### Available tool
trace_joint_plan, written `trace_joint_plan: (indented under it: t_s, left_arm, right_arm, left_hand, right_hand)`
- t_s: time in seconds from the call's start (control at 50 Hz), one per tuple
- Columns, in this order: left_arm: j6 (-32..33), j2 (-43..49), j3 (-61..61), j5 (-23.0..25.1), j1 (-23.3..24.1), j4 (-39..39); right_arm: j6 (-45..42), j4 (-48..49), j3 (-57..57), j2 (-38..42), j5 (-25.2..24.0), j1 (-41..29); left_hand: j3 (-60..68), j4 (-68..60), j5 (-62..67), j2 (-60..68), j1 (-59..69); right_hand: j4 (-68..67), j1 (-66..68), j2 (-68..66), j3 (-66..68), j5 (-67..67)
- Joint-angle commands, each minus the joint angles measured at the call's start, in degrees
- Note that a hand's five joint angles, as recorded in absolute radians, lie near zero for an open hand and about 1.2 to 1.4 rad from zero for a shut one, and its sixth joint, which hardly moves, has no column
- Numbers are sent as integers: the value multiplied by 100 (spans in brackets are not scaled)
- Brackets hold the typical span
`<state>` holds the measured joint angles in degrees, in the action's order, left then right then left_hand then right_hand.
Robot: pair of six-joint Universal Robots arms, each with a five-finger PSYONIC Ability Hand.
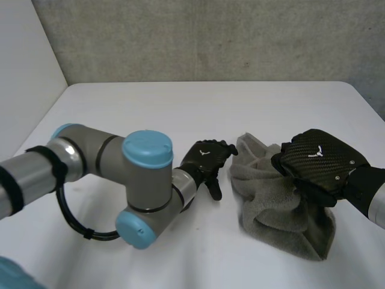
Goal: Fold the towel.
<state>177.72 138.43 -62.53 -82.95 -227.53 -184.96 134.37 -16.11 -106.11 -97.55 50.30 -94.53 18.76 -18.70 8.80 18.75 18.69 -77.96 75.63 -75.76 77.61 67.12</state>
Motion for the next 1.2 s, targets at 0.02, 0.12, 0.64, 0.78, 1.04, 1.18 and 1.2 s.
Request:
trace_joint_plan:
  t_s: [0.02,0.12,0.64,0.78,1.04,1.18,1.2]
  left_arm:
    - [0,746,1250,16,165,767]
    - [-27,984,1751,7,217,891]
    - [-668,-472,1201,148,-141,891]
    - [-695,-1626,944,209,-380,909]
    - [392,-3216,42,218,-433,2401]
    - [1185,-3497,-1285,165,-398,2886]
    - [1247,-3585,-1619,174,-389,2895]
  right_arm:
    - [2,-6,-138,-212,-116,13]
    - [2,-6,-191,-238,-116,13]
    - [632,117,54,-273,-222,93]
    - [1584,460,310,-282,-187,66]
    - [2393,93,459,208,-99,-1066]
    - [1807,-1233,643,885,-73,-1226]
    - [1403,-1584,705,1026,-46,-1226]
  left_hand:
    - [540,-547,536,542,548]
    - [1395,-1402,1391,1397,1403]
    - [6124,-6130,6120,6125,6131]
    - [6124,-6130,6120,6125,6131]
    - [6124,-6130,6120,6125,6131]
    - [6124,-6130,6120,6125,6131]
    - [6124,-6130,6120,6125,6131]
  right_hand:
    - [-204,437,-424,239,288]
    - [-204,437,-424,239,288]
    - [-204,437,-424,239,288]
    - [-204,437,-424,239,288]
    - [-204,437,-424,239,288]
    - [-204,437,-424,239,288]
    - [-204,437,-424,239,288]
